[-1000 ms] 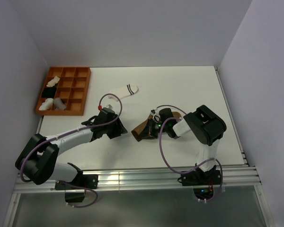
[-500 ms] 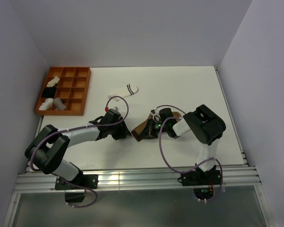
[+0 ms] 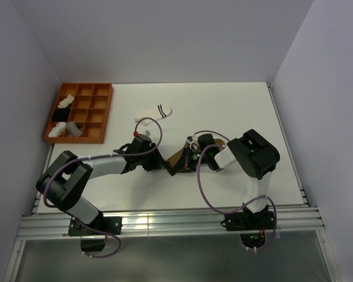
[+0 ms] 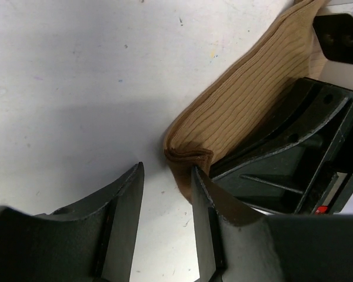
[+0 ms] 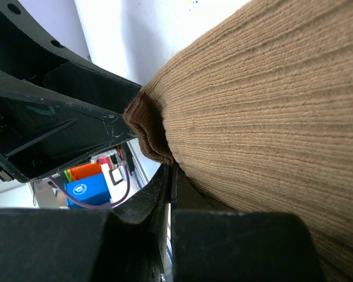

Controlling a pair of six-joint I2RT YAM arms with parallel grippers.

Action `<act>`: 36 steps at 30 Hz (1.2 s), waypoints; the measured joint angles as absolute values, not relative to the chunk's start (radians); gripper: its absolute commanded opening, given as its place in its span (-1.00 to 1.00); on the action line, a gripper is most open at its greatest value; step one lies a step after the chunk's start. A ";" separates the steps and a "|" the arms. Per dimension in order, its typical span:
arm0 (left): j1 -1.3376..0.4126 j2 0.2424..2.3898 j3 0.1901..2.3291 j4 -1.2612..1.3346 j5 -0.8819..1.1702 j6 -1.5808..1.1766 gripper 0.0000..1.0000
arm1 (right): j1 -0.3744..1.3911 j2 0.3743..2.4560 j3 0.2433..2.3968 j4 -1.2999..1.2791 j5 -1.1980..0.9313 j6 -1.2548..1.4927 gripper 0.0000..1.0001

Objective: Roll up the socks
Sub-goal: Roll the sock at the center of the board.

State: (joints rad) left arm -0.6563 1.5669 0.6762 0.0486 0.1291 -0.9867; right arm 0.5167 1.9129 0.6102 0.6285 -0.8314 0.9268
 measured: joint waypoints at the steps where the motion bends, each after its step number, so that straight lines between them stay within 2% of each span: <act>1: -0.656 1.571 0.680 0.049 0.131 -0.987 -0.13 | 0.517 1.913 0.611 0.628 -0.832 0.927 -1.00; 13: -0.656 1.619 0.736 0.006 0.116 -1.000 -0.33 | 0.517 1.913 0.630 0.584 -0.836 0.914 -0.99; 17: -0.658 1.627 0.754 -0.028 0.100 -1.013 -0.36 | 0.517 1.899 0.649 0.521 -0.828 0.886 -0.72; 18: -0.659 1.629 0.759 -0.035 0.099 -1.015 -0.36 | 0.517 1.892 0.655 0.498 -0.823 0.874 -0.57; 21: -0.661 1.640 0.776 -0.054 0.092 -1.016 -0.37 | 0.522 1.861 0.676 0.422 -0.801 0.834 -0.29; 25: -0.667 1.659 0.806 -0.076 0.085 -1.016 -0.37 | 0.551 1.781 0.709 0.282 -0.705 0.750 -0.11; 28: -0.672 1.670 0.823 -0.091 0.080 -1.015 -0.37 | 0.583 1.703 0.727 0.160 -0.583 0.678 -0.09; 32: -0.678 1.678 0.836 -0.100 0.075 -1.015 -0.37 | 0.630 1.598 0.735 0.022 -0.414 0.607 -0.26; 36: -0.685 1.687 0.852 -0.113 0.068 -1.011 -0.37 | 0.670 1.517 0.736 -0.042 -0.293 0.557 -0.35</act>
State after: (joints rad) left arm -0.6849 1.6867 0.8516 -0.1127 0.0677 -1.0111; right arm 0.6704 1.5166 0.7357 -0.0418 -0.2928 0.5568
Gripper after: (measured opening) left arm 0.314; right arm 0.350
